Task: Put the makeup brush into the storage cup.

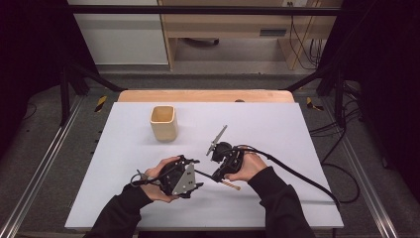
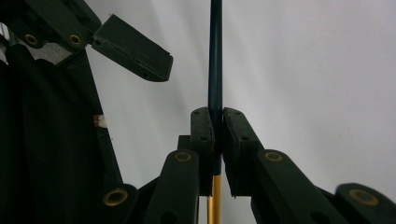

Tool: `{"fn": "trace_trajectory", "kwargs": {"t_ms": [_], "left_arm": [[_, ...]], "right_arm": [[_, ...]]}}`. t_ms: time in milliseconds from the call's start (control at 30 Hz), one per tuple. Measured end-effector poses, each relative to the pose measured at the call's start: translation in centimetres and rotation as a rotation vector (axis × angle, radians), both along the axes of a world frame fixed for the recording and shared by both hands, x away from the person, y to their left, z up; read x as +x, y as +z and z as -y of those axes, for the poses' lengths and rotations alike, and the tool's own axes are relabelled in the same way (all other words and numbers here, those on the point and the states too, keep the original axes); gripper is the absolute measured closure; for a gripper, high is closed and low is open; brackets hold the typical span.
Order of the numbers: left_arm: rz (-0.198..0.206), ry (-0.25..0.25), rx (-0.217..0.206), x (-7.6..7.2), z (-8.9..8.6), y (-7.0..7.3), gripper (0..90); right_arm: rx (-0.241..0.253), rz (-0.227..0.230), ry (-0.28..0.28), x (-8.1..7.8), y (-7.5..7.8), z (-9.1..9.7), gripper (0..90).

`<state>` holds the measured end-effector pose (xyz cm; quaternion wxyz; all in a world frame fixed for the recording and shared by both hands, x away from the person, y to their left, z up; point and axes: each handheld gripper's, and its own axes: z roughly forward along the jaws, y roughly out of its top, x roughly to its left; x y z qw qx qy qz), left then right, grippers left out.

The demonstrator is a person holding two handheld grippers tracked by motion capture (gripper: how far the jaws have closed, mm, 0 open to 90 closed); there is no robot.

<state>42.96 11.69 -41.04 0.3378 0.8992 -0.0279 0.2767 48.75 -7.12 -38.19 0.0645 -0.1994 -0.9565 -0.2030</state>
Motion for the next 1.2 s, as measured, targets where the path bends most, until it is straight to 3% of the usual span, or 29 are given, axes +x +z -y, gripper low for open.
{"fn": "trace_trajectory", "kwargs": {"t_ms": [367, 567, 833, 1200], "left_arm": [[0.085, -0.064, 0.105, -0.5, 1.0, -0.4, 44.1], [0.109, -0.085, 0.126, -0.8, 1.3, -0.7, 54.0], [0.126, -0.11, 0.163, -1.0, 1.7, -1.0, 67.2], [0.13, -0.137, 0.193, -1.2, 1.9, -1.0, 78.7]], "right_arm": [[-0.018, -0.021, 0.022, 0.1, 0.2, -0.6, 83.4], [-0.03, -0.036, 0.031, 0.1, 0.2, -0.8, 83.4], [-0.047, -0.053, 0.041, 0.0, 0.3, -0.9, 83.4], [-0.068, -0.065, 0.063, -0.2, 0.3, -0.9, 83.4]]}}
